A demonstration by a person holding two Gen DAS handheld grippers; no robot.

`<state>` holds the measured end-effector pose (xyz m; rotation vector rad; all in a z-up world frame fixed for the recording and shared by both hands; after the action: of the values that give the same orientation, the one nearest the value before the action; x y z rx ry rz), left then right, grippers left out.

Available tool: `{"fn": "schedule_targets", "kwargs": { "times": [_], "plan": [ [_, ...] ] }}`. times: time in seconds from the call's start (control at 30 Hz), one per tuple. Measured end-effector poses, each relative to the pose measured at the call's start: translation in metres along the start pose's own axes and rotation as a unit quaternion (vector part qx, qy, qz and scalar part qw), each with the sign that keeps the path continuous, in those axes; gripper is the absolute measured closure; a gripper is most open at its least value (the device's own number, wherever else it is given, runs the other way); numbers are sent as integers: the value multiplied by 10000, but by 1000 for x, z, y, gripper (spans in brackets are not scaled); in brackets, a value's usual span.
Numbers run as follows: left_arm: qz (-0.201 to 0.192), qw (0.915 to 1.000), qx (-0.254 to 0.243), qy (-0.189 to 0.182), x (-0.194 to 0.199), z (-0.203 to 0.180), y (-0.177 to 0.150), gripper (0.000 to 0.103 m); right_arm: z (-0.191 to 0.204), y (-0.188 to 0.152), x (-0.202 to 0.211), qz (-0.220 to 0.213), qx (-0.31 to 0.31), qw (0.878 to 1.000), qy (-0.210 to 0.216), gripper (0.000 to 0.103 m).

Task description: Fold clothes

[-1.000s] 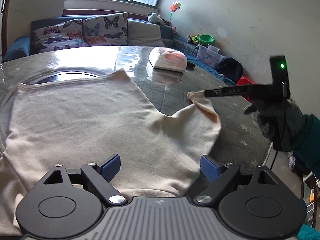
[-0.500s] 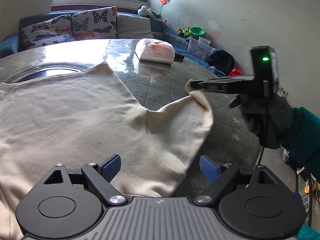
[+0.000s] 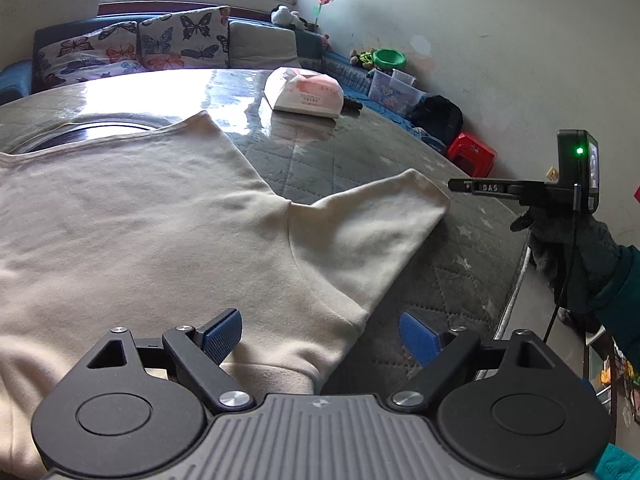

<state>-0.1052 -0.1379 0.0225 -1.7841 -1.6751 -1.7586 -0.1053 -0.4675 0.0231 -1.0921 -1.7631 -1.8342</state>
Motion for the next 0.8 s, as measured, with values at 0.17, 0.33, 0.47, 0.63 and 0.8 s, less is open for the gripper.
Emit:
{"fn": "schedule_targets", "kwargs": {
  "times": [0.17, 0.33, 0.47, 0.63, 0.8],
  "plan": [
    [-231, 9993, 251, 174, 22, 10, -6, 14, 25, 16, -11, -32, 345, 9975, 609, 86],
    [-572, 9937, 725, 635, 61, 41, -21, 13, 38, 14, -37, 323, 398, 9956, 781, 79],
    [-882, 9798, 1398, 1122, 96, 85, -36, 12, 38, 14, -38, 368, 359, 9946, 901, 68],
    [-1139, 9546, 2123, 1754, 124, 143, -50, 12, 44, 14, -37, 389, 423, 9949, 833, 66],
    [-1174, 9346, 2663, 2043, 130, 189, -60, 12, 48, 17, -38, 431, 433, 9951, 780, 60]
  ]
}}
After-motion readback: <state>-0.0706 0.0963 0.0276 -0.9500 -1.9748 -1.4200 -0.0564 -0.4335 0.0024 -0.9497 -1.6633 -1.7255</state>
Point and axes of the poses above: each gripper's, at about its wrist camera, not at the fingertips, and x roughly against the way its jaws point, z to its left, y to its top, the point moved 1 cm from there along -x, roughly the way its jaws point, and after that the axes turned 10 degrees about z, right-handed, at the moved point
